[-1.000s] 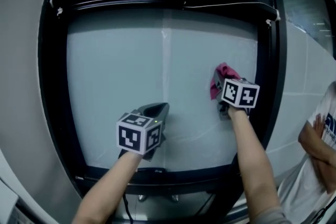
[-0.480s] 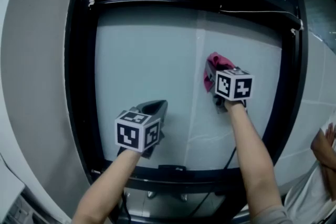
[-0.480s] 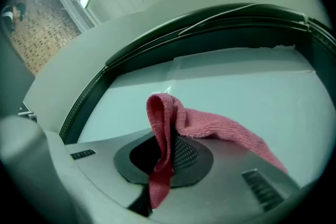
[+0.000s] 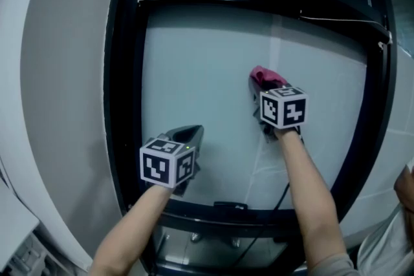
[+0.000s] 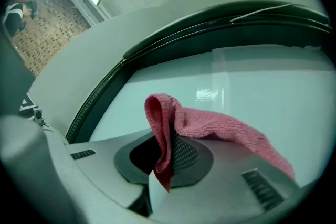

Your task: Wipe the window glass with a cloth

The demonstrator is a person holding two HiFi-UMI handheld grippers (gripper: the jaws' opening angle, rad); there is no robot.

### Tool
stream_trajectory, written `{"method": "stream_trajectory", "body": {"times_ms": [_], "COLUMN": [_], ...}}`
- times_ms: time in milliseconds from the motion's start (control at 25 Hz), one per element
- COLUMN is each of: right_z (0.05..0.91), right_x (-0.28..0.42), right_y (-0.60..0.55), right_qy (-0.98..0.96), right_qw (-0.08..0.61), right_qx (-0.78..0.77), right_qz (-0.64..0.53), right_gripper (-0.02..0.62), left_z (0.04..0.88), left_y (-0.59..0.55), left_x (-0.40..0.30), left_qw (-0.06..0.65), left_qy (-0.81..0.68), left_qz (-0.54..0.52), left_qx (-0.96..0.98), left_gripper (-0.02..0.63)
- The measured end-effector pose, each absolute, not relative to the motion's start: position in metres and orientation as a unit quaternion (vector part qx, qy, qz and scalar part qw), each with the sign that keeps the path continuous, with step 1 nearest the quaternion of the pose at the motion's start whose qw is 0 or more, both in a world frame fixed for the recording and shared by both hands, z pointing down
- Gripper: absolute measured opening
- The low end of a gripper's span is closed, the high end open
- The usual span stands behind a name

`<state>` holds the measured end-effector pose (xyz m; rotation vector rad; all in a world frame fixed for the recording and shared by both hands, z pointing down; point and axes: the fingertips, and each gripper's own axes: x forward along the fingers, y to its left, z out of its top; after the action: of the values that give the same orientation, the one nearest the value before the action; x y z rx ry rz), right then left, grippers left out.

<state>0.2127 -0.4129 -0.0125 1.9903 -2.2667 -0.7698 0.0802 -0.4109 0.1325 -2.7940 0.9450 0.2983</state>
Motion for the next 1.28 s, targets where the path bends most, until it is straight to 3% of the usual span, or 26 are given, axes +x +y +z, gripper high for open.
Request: {"method": "stream_trajectory", "body": {"times_ms": [880,1280], "right_z": [0.089,0.169], "right_x": [-0.015,-0.078], "right_y": [-0.509,-0.534], "right_qy": [-0.835,-0.866], "right_qw": [0.084,0.128], "right_qx": [0.5,0.45], "right_qz": [-0.214,-0.177], "right_gripper": [0.012,0.012], "left_z": [0.195,0.236], "left_y": [-0.437,-0.443], "left_x": [-0.052,-0.103], "left_qw": [0.049,0.028], "left_qy": [0.421,0.458], "left_qz": [0.078,0.061], "left_qx": [-0.902,-0.886], "left_gripper": [0.006,0.006]}}
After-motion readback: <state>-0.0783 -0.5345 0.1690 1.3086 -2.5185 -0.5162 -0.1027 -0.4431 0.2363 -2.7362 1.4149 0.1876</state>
